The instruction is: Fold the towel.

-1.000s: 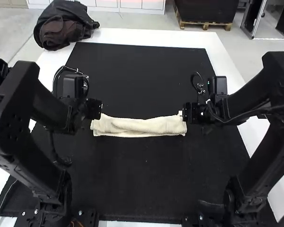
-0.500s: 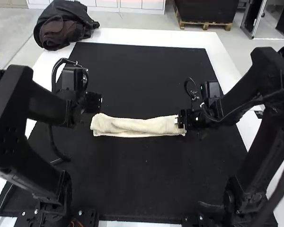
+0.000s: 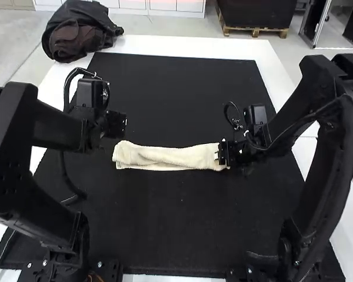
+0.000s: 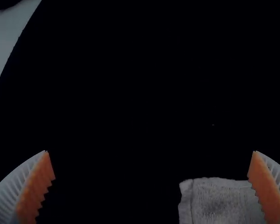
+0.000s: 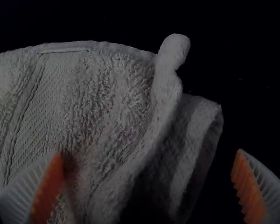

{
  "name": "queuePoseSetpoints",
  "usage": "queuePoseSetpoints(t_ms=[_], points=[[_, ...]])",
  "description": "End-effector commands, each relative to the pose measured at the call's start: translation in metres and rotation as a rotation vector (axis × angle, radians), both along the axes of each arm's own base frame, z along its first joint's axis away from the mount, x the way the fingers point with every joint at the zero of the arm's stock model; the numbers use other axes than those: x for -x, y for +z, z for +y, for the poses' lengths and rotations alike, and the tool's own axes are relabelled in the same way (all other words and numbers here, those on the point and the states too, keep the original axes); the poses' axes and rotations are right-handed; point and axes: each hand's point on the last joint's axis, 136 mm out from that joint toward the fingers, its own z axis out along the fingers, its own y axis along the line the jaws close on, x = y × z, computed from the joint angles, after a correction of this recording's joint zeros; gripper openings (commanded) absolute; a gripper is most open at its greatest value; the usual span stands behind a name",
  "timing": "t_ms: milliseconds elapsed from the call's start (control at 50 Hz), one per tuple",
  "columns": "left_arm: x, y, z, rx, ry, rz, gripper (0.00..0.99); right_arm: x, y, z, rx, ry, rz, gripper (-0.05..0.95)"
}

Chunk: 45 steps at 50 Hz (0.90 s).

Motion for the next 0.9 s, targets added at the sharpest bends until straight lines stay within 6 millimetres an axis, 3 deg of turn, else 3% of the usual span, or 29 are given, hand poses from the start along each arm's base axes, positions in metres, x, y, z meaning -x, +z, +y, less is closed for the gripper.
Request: queuePoseSetpoints(t_ms=[0,40,140,180,500,880], points=[[-0.006,0.023,0.005,-0.014,0.019,-0.057,0.97,0.01,-0.01,0.02,-0.088,0.064,0.066,0.59],[-0.006,0.024,0.005,-0.014,0.017,-0.057,0.97,0.013,-0.012,0.022,-0.097,0.072,0.077,0.48],[-0.005,0.024,0.005,-0.017,0.017,-0.055,0.97,0.016,-0.012,0.026,-0.117,0.096,0.081,0.08],[-0.004,0.023,0.005,-0.019,0.016,-0.052,0.97,0.016,-0.012,0.026,-0.123,0.098,0.079,-0.02],[-0.002,0.019,0.009,-0.02,0.025,-0.044,0.969,0.004,0.001,0.014,-0.142,0.043,0.055,-0.02],[0.0,0.016,0.012,-0.028,0.041,-0.041,0.969,-0.017,0.064,0.008,-0.197,0.009,-0.038,-0.02]])
